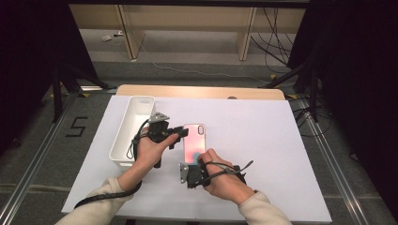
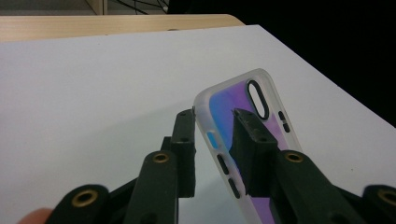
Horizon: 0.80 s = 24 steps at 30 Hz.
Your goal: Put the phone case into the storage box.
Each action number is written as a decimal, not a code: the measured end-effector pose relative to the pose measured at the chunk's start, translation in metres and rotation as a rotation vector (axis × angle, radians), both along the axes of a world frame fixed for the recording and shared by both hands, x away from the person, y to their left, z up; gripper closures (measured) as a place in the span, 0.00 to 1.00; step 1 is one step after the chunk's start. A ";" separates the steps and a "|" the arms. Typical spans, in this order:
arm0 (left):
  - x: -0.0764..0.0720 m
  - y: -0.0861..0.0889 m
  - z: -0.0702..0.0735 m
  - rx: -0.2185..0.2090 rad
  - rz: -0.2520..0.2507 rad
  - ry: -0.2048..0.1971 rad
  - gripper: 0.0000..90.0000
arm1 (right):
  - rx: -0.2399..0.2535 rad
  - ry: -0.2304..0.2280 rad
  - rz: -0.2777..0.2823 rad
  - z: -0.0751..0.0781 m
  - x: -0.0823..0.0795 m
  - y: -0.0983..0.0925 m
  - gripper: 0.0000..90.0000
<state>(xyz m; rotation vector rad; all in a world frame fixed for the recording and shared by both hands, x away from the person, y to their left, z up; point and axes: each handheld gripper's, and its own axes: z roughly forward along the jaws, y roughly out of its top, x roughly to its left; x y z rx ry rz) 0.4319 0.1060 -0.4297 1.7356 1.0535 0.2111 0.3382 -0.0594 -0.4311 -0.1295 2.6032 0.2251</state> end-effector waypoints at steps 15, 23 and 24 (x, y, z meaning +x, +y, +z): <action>-0.005 -0.001 0.008 -0.048 -0.037 0.005 0.87 | -0.017 0.004 0.000 -0.006 0.002 0.001 0.99; -0.008 -0.002 0.013 -0.111 -0.067 0.017 0.92 | -0.010 0.005 -0.014 -0.007 0.003 0.001 0.97; -0.009 -0.002 0.015 -0.121 -0.073 0.016 0.92 | -0.003 0.006 -0.015 -0.008 0.003 0.000 0.96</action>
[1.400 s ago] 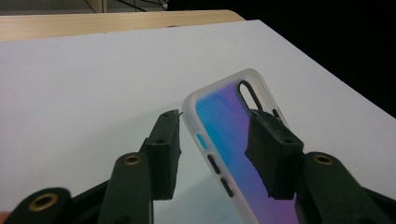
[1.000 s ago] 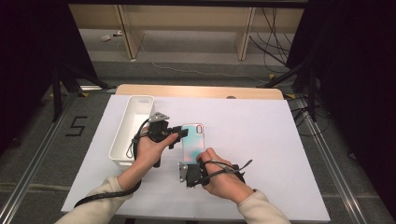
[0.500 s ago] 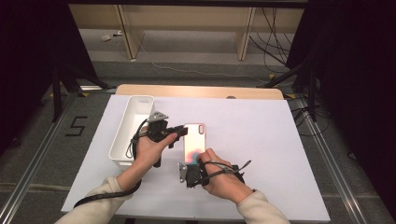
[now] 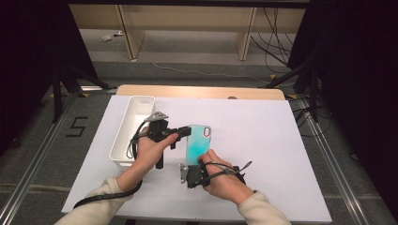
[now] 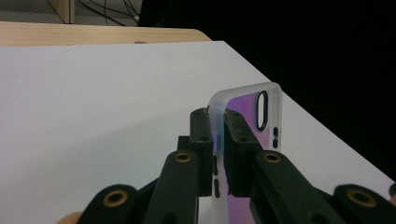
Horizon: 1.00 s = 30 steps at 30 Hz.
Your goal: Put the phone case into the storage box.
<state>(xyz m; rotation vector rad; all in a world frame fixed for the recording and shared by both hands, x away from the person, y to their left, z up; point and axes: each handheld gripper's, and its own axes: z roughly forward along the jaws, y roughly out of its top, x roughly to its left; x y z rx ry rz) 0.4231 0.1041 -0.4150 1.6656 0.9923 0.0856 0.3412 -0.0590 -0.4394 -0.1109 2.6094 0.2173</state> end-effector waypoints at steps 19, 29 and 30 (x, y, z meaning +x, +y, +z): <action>0.002 0.015 0.007 0.019 0.058 -0.067 0.93 | 0.208 -0.005 -0.059 0.013 0.006 -0.008 0.48; 0.002 0.024 0.015 0.011 0.064 -0.090 0.93 | 0.424 0.063 -0.126 0.022 0.012 -0.023 0.32; 0.002 0.025 0.015 0.011 0.060 -0.091 0.93 | 0.473 0.079 -0.149 0.024 0.011 -0.027 0.32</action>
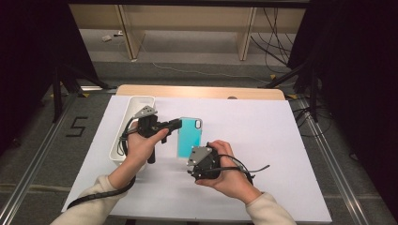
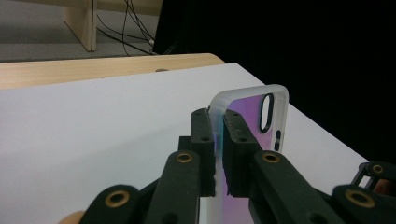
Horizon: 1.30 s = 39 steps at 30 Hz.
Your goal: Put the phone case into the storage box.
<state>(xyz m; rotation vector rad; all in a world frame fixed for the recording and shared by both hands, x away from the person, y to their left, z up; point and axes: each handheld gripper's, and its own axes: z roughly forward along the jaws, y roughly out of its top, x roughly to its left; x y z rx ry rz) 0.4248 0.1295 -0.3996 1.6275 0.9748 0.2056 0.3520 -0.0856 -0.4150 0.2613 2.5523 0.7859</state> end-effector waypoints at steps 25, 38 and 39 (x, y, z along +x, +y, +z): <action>-0.001 0.018 0.011 -0.001 0.022 -0.024 0.93 | 0.278 0.052 -0.184 0.002 0.003 -0.051 0.27; -0.005 0.026 0.015 0.012 0.027 -0.042 0.93 | 0.343 0.085 -0.247 0.000 0.001 -0.072 0.28; -0.005 0.028 0.015 0.020 0.029 -0.044 0.93 | 0.349 0.084 -0.249 -0.001 0.002 -0.074 0.28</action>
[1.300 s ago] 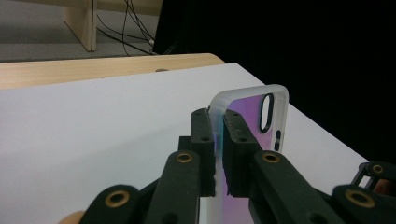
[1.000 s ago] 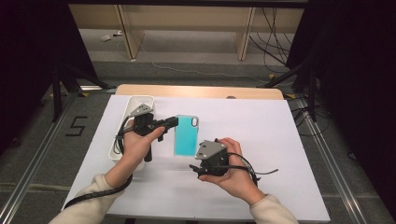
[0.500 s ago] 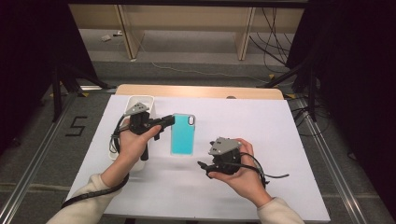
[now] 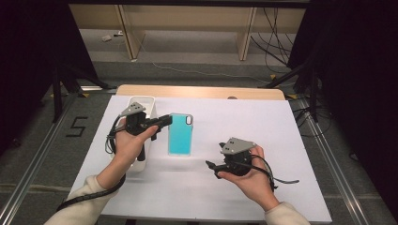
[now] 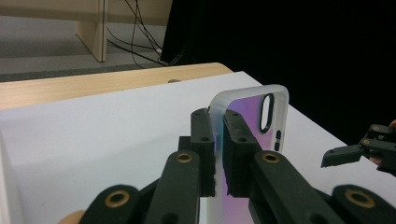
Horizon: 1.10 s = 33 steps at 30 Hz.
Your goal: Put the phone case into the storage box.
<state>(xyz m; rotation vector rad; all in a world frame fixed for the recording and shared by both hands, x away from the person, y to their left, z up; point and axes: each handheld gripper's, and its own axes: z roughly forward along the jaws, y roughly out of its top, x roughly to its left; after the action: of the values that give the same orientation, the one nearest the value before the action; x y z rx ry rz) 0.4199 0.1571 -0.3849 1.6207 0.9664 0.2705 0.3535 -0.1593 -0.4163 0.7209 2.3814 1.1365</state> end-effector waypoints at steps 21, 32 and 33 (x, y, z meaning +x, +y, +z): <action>-0.003 0.020 0.006 -0.010 0.029 -0.010 0.93 | 0.081 0.028 -0.071 -0.003 -0.005 -0.025 0.28; -0.003 0.029 0.011 -0.001 0.051 -0.031 0.93 | 0.085 0.032 -0.087 -0.006 -0.009 -0.034 0.28; -0.003 0.029 0.012 -0.001 0.050 -0.031 0.93 | 0.085 0.038 -0.089 -0.006 -0.010 -0.035 0.28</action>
<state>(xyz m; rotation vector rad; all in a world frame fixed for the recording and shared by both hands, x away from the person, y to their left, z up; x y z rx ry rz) 0.4173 0.1864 -0.3732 1.5882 0.9840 0.3281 0.3434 -0.1943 -0.4221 0.8755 2.3185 1.2027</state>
